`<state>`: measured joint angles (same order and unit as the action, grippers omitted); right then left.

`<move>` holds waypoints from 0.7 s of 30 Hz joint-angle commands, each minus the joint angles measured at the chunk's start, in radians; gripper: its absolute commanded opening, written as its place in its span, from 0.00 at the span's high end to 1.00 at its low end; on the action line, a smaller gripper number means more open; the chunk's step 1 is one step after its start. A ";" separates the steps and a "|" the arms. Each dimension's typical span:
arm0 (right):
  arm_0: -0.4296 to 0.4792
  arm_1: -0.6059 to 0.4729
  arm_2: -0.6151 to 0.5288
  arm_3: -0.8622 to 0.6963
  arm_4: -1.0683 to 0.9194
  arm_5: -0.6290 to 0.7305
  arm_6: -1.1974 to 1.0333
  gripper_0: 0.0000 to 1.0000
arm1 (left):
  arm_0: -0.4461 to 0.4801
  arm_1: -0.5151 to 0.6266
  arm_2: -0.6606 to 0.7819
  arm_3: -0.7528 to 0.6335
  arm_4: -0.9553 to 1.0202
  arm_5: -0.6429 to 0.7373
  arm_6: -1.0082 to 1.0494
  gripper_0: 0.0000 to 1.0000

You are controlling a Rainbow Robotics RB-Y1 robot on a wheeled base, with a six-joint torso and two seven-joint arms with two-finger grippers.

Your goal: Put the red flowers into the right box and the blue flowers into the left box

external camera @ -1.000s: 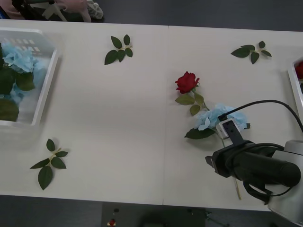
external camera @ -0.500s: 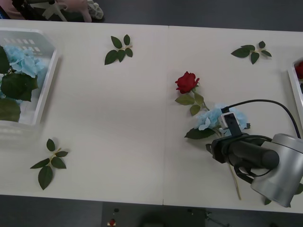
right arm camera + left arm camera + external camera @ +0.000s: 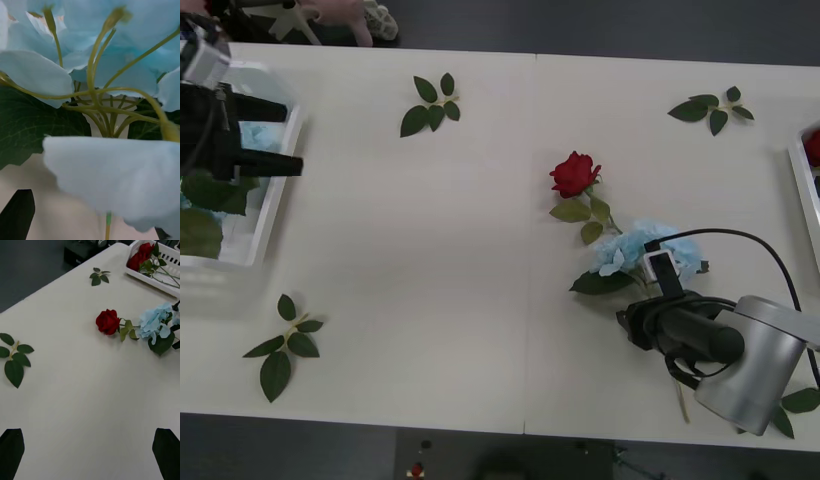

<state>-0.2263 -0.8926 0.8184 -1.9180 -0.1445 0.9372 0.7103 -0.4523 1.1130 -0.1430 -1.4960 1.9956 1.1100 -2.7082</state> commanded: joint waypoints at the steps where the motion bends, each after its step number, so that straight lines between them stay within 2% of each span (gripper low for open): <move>1: -0.011 0.011 -0.012 -0.001 0.008 -0.003 0.028 0.25 | 0.162 -0.127 0.099 -0.263 -0.247 -0.101 0.211 0.00; 2: -0.011 0.011 -0.012 -0.001 0.008 -0.003 0.029 0.31 | 0.178 -0.142 0.106 -0.294 -0.276 -0.105 0.240 0.00; 3: -0.011 0.012 -0.012 0.000 0.008 -0.003 0.032 0.44 | 0.205 -0.176 0.115 -0.357 -0.330 -0.111 0.298 0.00; 6: -0.011 0.014 -0.012 0.002 0.008 -0.003 0.035 0.69 | 0.268 -0.223 0.117 -0.517 -0.446 -0.153 0.416 0.00; 9: -0.011 0.021 -0.012 0.016 0.016 -0.006 0.041 0.86 | 0.327 -0.234 0.082 -0.675 -0.543 -0.231 0.548 0.00; 11: -0.013 0.026 -0.012 0.030 0.020 -0.020 0.044 0.93 | 0.350 -0.206 0.039 -0.742 -0.586 -0.303 0.611 0.00; 15: -0.018 0.038 -0.012 0.071 0.029 -0.061 0.051 1.00 | 0.357 -0.099 -0.070 -0.822 -0.650 -0.443 0.702 0.00; 21: -0.021 0.047 -0.045 0.091 0.002 -0.118 0.054 1.00 | 0.354 0.005 -0.130 -0.859 -0.627 -0.522 0.717 0.00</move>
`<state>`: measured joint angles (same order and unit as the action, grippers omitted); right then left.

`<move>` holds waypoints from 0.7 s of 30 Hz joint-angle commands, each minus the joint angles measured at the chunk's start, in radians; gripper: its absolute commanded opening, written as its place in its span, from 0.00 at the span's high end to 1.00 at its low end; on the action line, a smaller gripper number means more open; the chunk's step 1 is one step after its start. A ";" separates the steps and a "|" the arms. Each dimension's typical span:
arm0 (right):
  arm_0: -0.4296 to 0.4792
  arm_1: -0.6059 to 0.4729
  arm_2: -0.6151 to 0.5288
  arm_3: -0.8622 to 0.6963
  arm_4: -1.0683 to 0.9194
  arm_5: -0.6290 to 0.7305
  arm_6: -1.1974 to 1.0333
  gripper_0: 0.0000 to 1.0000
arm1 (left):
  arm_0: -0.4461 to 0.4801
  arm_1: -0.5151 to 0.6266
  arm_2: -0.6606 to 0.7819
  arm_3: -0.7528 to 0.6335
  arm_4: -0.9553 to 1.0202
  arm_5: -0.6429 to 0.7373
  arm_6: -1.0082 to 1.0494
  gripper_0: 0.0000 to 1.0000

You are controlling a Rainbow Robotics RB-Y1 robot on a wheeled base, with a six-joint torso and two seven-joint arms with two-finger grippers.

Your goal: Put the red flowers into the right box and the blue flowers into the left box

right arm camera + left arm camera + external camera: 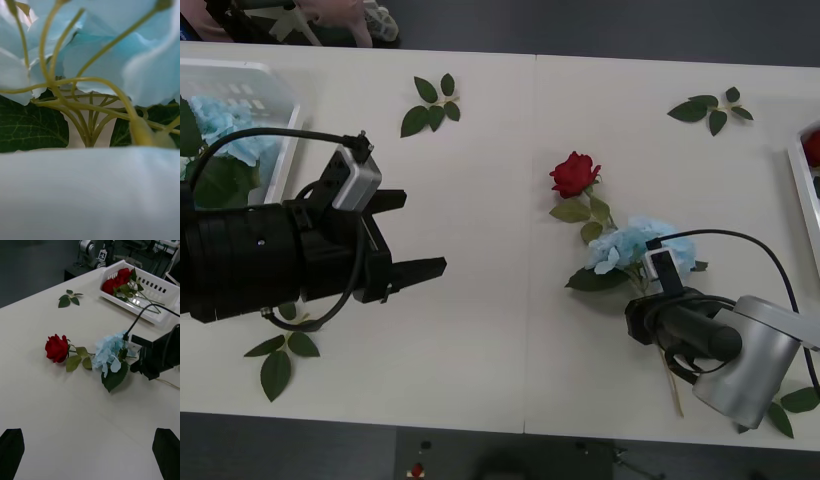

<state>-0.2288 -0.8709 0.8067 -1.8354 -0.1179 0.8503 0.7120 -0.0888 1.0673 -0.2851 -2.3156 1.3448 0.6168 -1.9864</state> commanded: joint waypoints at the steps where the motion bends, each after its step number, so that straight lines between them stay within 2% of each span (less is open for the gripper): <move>1: -0.018 0.026 -0.049 0.004 -0.046 -0.045 0.053 1.00 | -0.012 0.051 0.007 -0.044 0.034 -0.031 -0.005 0.00; 5: -0.017 0.003 -0.109 -0.061 -0.164 -0.086 0.072 1.00 | -0.014 0.040 0.003 -0.051 0.042 -0.034 -0.005 0.00; 10: -0.017 -0.091 -0.175 -0.209 -0.329 -0.103 0.136 1.00 | -0.014 0.026 0.003 -0.045 0.036 -0.034 -0.005 0.00; 12: -0.011 -0.125 -0.244 -0.286 -0.470 -0.103 0.199 1.00 | -0.012 0.019 0.004 -0.039 0.036 -0.039 -0.005 0.00; 16: 0.011 -0.114 -0.405 -0.361 -0.750 -0.102 0.365 1.00 | -0.012 0.017 0.003 -0.033 0.036 -0.058 -0.005 0.00; 21: -0.046 -0.045 -0.547 -0.335 -1.062 -0.068 0.632 1.00 | -0.014 0.017 0.003 -0.024 0.045 -0.075 -0.005 0.00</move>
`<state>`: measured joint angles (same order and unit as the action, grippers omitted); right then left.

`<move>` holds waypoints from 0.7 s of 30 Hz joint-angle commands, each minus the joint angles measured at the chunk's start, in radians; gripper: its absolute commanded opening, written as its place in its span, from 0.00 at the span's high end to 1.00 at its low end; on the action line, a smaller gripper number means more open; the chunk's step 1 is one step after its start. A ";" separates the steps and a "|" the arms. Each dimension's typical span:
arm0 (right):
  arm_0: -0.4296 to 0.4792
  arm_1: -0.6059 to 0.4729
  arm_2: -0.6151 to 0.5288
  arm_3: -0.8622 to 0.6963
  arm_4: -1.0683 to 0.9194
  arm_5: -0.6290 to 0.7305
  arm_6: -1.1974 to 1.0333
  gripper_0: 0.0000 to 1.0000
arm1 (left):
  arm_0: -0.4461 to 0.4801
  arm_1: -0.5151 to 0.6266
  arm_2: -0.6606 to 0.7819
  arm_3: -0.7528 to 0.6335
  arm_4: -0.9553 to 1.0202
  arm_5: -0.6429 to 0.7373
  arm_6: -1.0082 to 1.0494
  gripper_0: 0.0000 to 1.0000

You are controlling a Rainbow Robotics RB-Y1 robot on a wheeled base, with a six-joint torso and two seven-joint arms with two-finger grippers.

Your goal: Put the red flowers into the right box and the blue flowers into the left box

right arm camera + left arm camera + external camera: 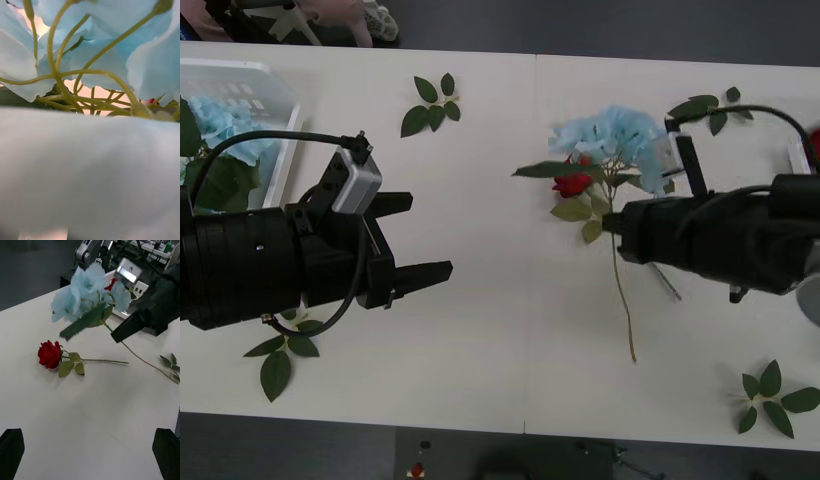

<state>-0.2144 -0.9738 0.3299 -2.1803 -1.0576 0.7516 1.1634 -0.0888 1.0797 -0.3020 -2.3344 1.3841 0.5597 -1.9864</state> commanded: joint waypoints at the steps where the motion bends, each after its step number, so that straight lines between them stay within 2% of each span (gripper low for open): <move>1: -0.085 0.075 -0.094 0.031 -0.188 0.049 0.243 1.00 | -0.014 0.005 0.020 0.001 0.021 -0.021 -0.005 0.00; 6: -0.215 0.145 -0.153 0.203 -0.522 0.132 0.605 1.00 | -0.025 -0.032 0.020 0.055 0.181 -0.026 -0.005 0.00; 9: -0.284 0.178 -0.163 0.272 -0.622 0.173 0.728 1.00 | -0.071 -0.090 -0.006 0.116 0.250 -0.024 -0.003 0.00; 15: -0.349 0.267 -0.163 0.309 -0.648 0.137 0.788 1.00 | -0.221 -0.213 -0.109 0.279 0.405 -0.024 -0.002 0.00; 21: -0.373 0.380 -0.163 0.366 -0.627 0.104 0.791 1.00 | -0.336 -0.363 -0.166 0.418 0.414 -0.024 0.000 0.00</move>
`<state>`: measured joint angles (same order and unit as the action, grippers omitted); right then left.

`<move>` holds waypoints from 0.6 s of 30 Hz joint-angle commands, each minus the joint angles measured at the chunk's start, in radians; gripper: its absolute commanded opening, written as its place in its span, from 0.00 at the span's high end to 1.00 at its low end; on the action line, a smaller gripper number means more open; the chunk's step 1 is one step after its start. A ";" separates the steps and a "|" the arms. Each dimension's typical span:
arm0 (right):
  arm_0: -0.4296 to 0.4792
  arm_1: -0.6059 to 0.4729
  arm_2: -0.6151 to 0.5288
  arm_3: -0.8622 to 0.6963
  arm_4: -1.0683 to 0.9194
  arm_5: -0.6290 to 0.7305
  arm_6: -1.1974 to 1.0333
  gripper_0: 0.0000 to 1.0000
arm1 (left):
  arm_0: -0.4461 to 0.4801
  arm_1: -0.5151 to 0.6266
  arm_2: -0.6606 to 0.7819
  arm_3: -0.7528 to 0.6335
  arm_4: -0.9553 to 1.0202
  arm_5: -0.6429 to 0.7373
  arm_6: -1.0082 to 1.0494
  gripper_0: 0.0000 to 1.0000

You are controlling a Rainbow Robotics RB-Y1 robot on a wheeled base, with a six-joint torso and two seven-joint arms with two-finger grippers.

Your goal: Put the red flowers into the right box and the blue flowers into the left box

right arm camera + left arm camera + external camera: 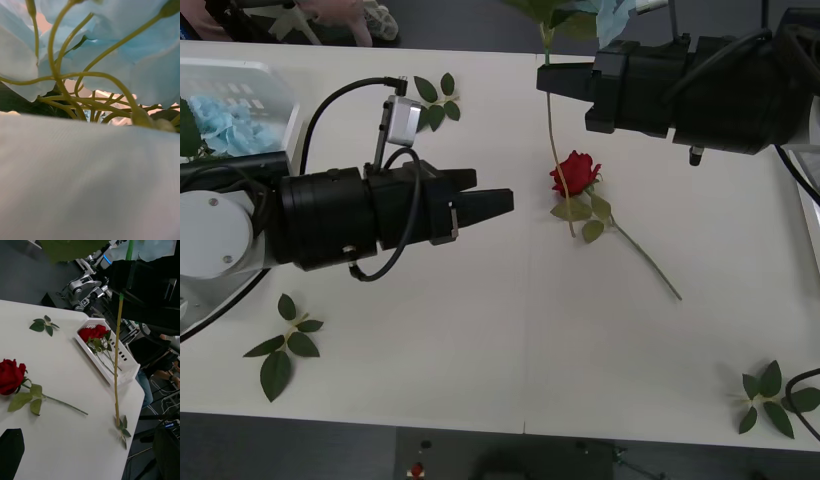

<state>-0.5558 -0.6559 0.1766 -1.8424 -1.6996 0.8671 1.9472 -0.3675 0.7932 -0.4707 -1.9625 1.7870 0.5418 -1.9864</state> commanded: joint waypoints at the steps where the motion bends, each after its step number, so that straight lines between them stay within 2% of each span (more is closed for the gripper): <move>1: -0.032 0.062 -0.009 0.028 0.015 -0.011 0.007 1.00 | -0.057 -0.077 0.003 0.047 0.011 -0.006 0.000 0.00; 2: -0.044 0.094 -0.009 0.055 0.015 -0.011 0.013 1.00 | -0.096 -0.123 -0.013 0.091 0.011 -0.009 0.000 0.00; 5: -0.059 0.125 -0.009 0.088 0.015 -0.014 0.022 1.00 | -0.145 -0.166 -0.037 0.139 0.011 -0.023 0.000 0.00; 6: -0.064 0.136 -0.009 0.098 0.015 -0.019 0.026 1.00 | -0.160 -0.181 -0.046 0.151 0.011 -0.037 -0.002 0.18; 7: -0.070 0.142 -0.009 0.106 0.015 -0.022 0.027 1.00 | -0.168 -0.187 -0.054 0.157 0.011 -0.048 -0.002 0.51; 8: -0.075 0.147 -0.009 0.115 0.015 -0.022 0.032 1.00 | -0.172 -0.189 -0.060 0.160 0.011 -0.063 0.000 0.74; 10: -0.085 0.156 -0.009 0.126 0.015 -0.025 0.036 1.00 | -0.176 -0.193 -0.071 0.165 0.011 -0.088 0.000 1.00; 18: -0.090 0.159 -0.009 0.132 0.012 -0.039 0.038 1.00 | -0.176 -0.175 -0.072 0.165 -0.001 -0.091 -0.006 1.00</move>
<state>-0.6176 -0.4966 0.1768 -1.6920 -1.6836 0.8386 1.9502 -0.5341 0.5911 -0.5596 -1.7803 1.7869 0.4558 -1.9864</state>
